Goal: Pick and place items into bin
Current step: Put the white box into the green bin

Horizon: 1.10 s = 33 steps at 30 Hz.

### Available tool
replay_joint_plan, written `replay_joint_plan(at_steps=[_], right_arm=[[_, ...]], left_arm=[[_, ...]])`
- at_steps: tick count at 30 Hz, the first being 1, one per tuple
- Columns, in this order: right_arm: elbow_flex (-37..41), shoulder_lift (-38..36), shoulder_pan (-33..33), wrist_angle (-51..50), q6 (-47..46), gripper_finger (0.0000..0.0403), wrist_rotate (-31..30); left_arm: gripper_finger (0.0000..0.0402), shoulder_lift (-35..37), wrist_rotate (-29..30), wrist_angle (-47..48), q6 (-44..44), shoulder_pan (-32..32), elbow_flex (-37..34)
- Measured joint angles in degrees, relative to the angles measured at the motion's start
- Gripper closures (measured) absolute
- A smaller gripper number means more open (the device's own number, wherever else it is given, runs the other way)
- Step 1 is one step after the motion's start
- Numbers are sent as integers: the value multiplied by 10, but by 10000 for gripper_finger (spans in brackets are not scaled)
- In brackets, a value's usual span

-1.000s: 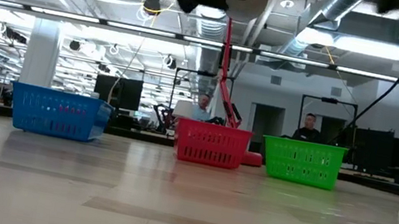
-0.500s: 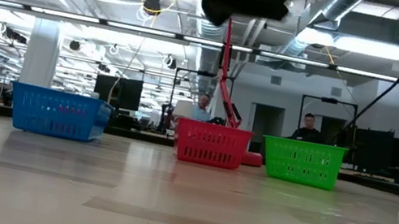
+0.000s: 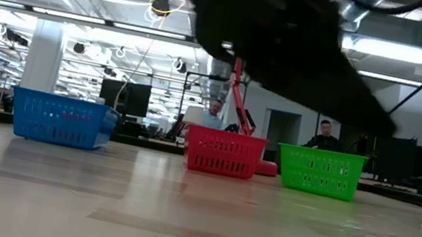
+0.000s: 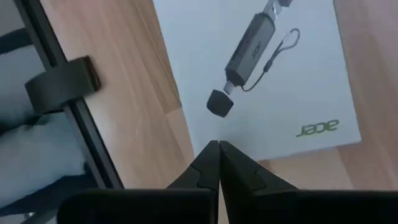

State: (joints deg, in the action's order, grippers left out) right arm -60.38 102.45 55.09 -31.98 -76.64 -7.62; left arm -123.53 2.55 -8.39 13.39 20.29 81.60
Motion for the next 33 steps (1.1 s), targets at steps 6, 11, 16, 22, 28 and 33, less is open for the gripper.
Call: replay_joint_plan(at_steps=[6, 11, 16, 22, 28, 33], right_arm=[[-1, -4, -2, -18, -1, 402, -15], [-1, -4, -4, -15, -12, 402, -28], [-1, -4, -4, -20, -38, 403, -26], [-1, -4, 5, -26, -77, 403, -28], [-1, 0, 12, -24, -120, 403, -28], [-1, 1, 20, -27, -125, 403, -28]], left_arm=[[287, -39, 77, 49, 105, 10, 73], [252, -41, 88, 76, 219, 28, 75], [247, -42, 89, 95, 289, 47, 75], [246, -42, 110, 48, 321, 52, 75], [246, -85, 90, 5, 332, 48, 78], [246, -122, 186, -27, 400, 57, 106]])
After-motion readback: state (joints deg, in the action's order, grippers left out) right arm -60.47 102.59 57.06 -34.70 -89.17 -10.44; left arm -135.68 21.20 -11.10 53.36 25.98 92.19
